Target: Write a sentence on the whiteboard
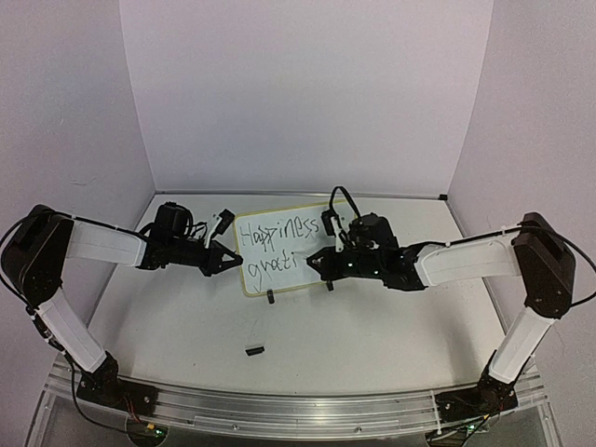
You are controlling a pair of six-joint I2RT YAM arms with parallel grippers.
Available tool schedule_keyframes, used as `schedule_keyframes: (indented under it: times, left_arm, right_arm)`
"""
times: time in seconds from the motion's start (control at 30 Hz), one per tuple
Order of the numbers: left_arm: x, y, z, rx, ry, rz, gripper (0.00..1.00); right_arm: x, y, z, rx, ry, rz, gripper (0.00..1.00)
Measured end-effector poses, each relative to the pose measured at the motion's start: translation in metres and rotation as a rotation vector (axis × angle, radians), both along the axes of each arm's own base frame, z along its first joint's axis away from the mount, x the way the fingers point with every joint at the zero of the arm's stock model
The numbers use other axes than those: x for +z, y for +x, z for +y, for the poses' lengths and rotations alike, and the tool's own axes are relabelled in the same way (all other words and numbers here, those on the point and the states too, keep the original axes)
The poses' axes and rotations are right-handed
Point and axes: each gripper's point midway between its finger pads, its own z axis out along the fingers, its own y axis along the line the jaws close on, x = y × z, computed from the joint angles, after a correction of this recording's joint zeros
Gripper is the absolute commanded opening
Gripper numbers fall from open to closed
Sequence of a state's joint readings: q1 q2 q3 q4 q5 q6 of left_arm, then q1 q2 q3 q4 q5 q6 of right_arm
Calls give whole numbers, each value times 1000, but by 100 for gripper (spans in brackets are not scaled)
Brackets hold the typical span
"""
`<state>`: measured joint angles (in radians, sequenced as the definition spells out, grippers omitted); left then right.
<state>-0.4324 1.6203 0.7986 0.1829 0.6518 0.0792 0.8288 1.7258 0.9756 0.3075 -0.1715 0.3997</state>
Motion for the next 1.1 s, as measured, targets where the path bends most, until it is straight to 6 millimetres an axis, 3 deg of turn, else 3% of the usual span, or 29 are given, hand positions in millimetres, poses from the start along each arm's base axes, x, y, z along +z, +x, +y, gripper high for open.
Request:
schedule_keyframes:
  times: [1.1]
  left_arm:
    - [0, 0, 0, 0, 1, 1, 0]
  right_arm:
    - [-4, 1, -4, -11, -16, -9, 0]
